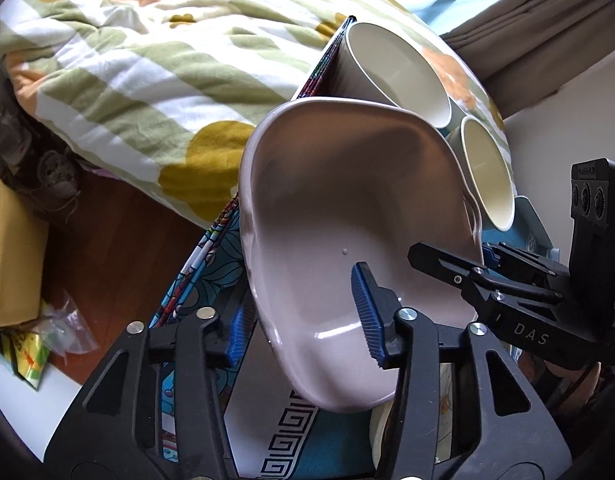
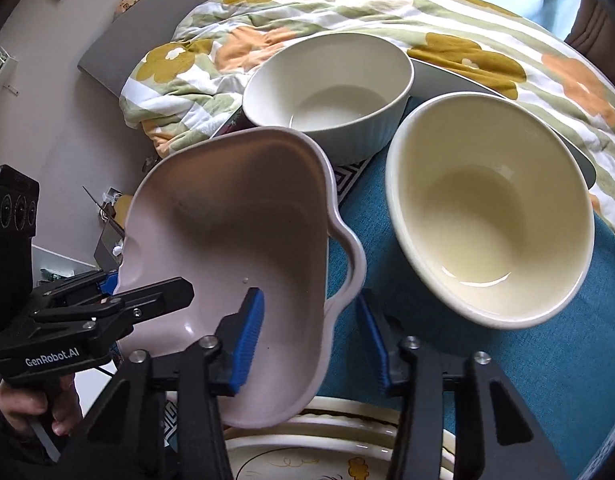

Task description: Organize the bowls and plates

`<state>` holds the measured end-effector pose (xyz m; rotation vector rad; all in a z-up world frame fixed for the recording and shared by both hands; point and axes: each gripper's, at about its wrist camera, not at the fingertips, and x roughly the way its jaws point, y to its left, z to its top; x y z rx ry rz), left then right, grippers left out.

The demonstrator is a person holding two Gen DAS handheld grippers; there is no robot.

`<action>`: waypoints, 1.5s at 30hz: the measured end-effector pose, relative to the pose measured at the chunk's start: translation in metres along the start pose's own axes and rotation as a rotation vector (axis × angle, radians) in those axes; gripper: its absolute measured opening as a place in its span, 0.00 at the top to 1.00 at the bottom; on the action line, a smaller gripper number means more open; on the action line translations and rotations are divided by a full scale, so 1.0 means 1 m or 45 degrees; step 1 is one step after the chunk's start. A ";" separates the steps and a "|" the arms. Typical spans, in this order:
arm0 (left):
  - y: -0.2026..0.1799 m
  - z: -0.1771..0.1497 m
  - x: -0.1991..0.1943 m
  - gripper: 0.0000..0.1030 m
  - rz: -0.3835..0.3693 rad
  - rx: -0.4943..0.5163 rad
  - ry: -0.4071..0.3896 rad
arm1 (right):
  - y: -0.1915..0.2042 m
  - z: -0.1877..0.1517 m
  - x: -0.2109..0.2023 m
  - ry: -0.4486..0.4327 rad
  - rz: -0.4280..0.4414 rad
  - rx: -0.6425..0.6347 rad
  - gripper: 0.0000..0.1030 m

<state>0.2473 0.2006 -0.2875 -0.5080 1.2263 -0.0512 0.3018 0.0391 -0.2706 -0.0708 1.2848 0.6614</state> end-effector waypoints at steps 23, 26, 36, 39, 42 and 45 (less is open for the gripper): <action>-0.064 -0.029 -0.076 0.77 0.136 0.197 -0.225 | 0.014 -0.036 -0.075 -0.228 0.014 -0.048 0.83; -0.097 -0.047 -0.087 0.77 0.127 0.241 -0.239 | 0.002 -0.060 -0.105 -0.257 0.011 -0.022 0.83; -0.223 -0.126 -0.075 0.77 0.008 0.443 -0.195 | -0.067 -0.168 -0.201 -0.367 -0.105 0.162 0.83; -0.255 -0.146 -0.063 0.77 -0.029 0.495 -0.173 | -0.086 -0.196 -0.216 -0.385 -0.144 0.224 0.83; -0.283 -0.163 -0.044 0.77 -0.057 0.545 -0.137 | -0.109 -0.224 -0.227 -0.386 -0.187 0.280 0.83; -0.304 -0.175 -0.013 0.77 -0.076 0.589 -0.065 | -0.138 -0.248 -0.226 -0.364 -0.220 0.362 0.83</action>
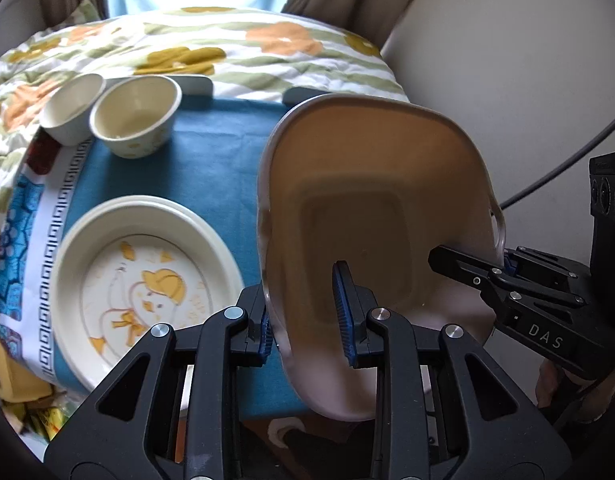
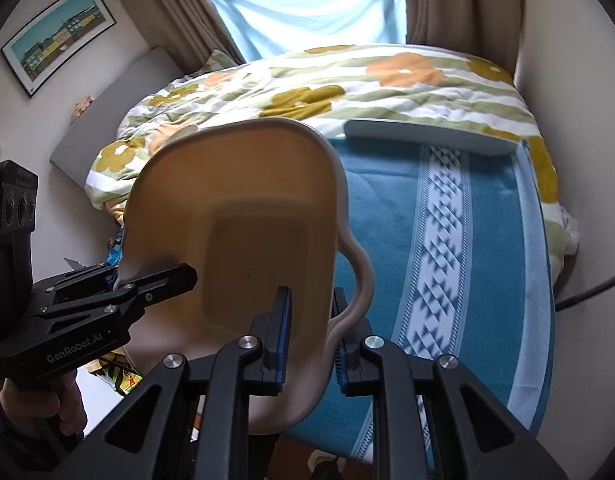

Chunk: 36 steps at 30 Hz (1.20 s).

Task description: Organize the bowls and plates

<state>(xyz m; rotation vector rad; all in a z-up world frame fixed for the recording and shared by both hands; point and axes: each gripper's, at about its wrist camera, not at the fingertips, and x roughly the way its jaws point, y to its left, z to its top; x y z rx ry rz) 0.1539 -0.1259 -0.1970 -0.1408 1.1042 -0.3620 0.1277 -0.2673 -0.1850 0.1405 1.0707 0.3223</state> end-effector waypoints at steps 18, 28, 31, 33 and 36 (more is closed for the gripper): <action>-0.054 -0.016 0.105 0.77 -0.085 0.087 0.222 | -0.108 -0.048 0.036 0.100 -0.085 0.254 0.83; -0.060 -0.016 0.111 0.77 -0.031 0.143 0.225 | -0.118 -0.055 0.039 0.089 -0.071 0.309 0.83; -0.060 -0.016 0.116 0.77 -0.024 0.139 0.257 | -0.120 -0.055 0.040 0.082 -0.065 0.328 0.83; -0.060 -0.017 0.117 0.76 -0.011 0.146 0.264 | -0.119 -0.055 0.040 0.081 -0.067 0.337 0.83; -0.060 -0.018 0.116 0.42 -0.007 0.150 0.254 | -0.118 -0.055 0.039 0.072 -0.072 0.346 0.73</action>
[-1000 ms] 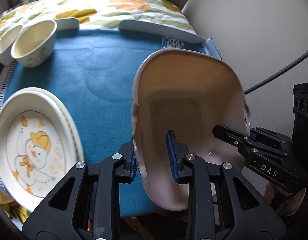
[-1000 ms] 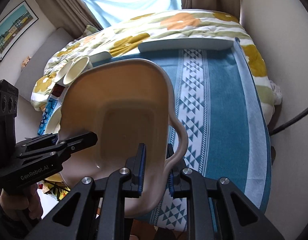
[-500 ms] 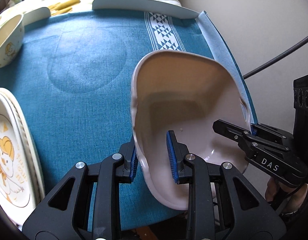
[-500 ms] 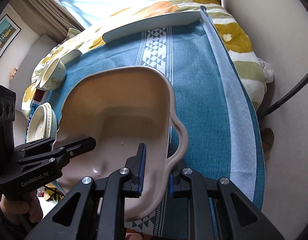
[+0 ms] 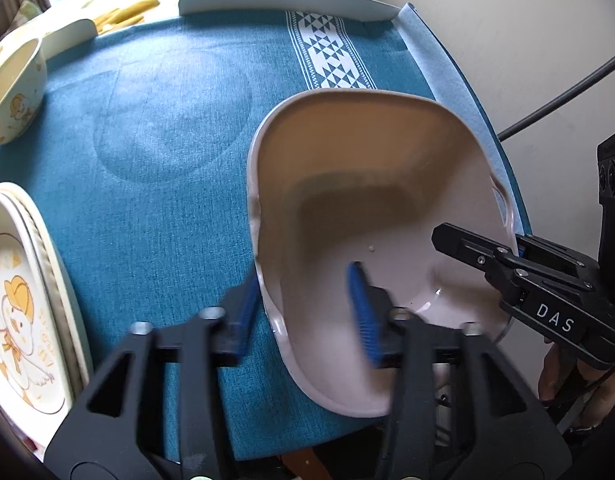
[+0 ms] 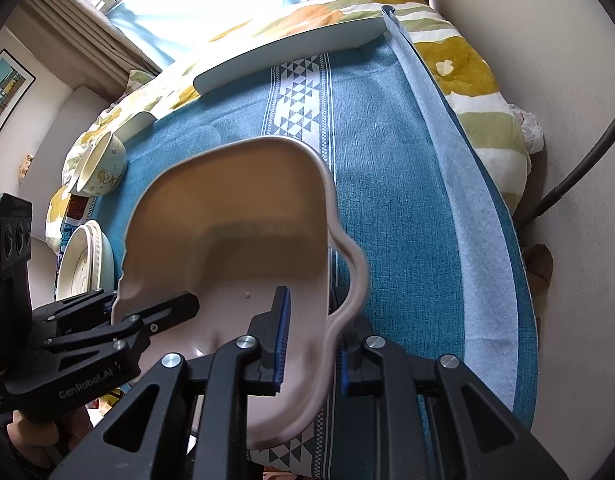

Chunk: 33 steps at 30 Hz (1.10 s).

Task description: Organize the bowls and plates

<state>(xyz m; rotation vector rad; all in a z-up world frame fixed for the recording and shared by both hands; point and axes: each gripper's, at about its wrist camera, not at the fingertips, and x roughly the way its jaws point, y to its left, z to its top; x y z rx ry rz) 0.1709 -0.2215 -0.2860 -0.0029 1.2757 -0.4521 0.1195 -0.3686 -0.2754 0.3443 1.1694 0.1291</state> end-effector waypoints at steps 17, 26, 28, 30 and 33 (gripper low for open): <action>0.001 -0.010 -0.086 0.27 0.030 -0.026 -0.194 | 0.012 0.003 -0.068 -0.186 -0.032 -0.015 0.53; 0.030 -0.020 -0.219 0.00 0.216 -0.141 -0.578 | 0.100 0.034 -0.145 -0.450 0.098 -0.327 0.14; 0.048 -0.017 -0.236 0.00 0.256 -0.159 -0.639 | 0.123 0.043 -0.151 -0.522 0.135 -0.388 0.03; 0.070 -0.012 -0.246 0.00 0.277 -0.189 -0.643 | 0.147 0.053 -0.149 -0.538 0.165 -0.431 0.03; 0.108 -0.001 -0.254 0.00 0.269 -0.264 -0.629 | 0.178 0.069 -0.136 -0.503 0.182 -0.474 0.03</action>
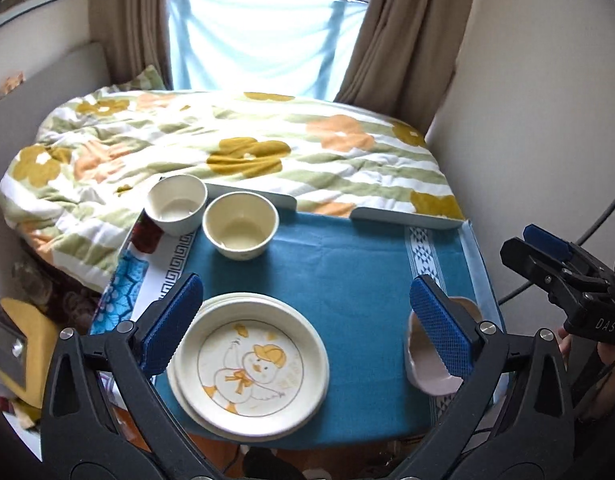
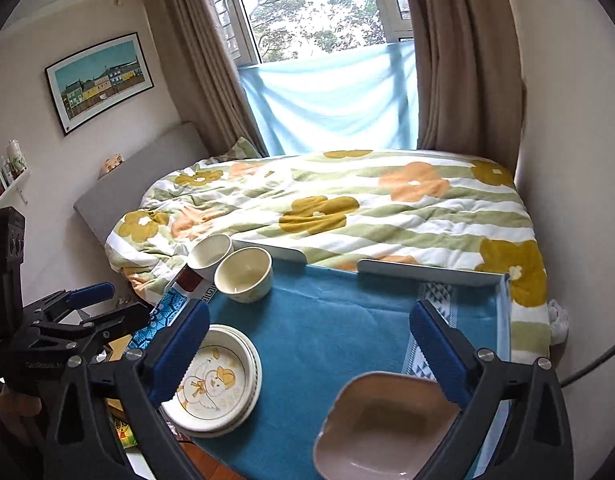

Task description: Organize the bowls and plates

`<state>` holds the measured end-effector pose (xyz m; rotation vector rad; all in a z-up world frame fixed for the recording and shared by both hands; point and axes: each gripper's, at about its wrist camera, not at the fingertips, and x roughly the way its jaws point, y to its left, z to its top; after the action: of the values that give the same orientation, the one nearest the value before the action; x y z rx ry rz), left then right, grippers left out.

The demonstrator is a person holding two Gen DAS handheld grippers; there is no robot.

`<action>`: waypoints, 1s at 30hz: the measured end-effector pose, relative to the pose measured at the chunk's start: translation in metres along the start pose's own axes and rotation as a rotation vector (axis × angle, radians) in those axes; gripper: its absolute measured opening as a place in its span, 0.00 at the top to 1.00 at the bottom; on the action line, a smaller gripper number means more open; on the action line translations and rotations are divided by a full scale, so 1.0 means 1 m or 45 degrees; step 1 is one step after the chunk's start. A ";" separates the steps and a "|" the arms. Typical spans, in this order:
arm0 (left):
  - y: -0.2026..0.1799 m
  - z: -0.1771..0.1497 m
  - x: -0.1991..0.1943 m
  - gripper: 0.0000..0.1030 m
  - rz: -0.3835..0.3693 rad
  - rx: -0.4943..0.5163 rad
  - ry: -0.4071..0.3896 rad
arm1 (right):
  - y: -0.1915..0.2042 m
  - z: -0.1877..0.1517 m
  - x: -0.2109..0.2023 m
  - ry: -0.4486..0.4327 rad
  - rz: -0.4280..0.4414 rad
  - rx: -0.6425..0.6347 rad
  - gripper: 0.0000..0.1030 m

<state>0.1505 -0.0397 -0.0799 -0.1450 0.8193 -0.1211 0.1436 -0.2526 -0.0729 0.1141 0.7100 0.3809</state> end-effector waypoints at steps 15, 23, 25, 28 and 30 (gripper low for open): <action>0.144 0.048 0.140 0.13 -0.124 -0.279 0.278 | 0.048 0.032 0.193 0.355 0.027 0.133 0.03; 0.167 0.045 0.231 0.49 -0.195 -0.302 0.475 | 0.048 0.018 0.275 0.488 -0.006 0.263 0.31; 0.169 0.043 0.245 0.53 -0.204 -0.299 0.510 | 0.048 0.014 0.288 0.512 -0.008 0.291 0.36; 0.169 0.042 0.259 0.53 -0.217 -0.298 0.530 | 0.049 0.011 0.301 0.530 -0.012 0.313 0.43; 0.170 0.042 0.265 0.55 -0.221 -0.289 0.538 | 0.049 0.009 0.306 0.540 -0.018 0.318 0.45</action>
<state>0.3694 0.0872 -0.2716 -0.4147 1.2418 -0.2269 0.3470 -0.0911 -0.2425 0.2691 1.1764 0.3039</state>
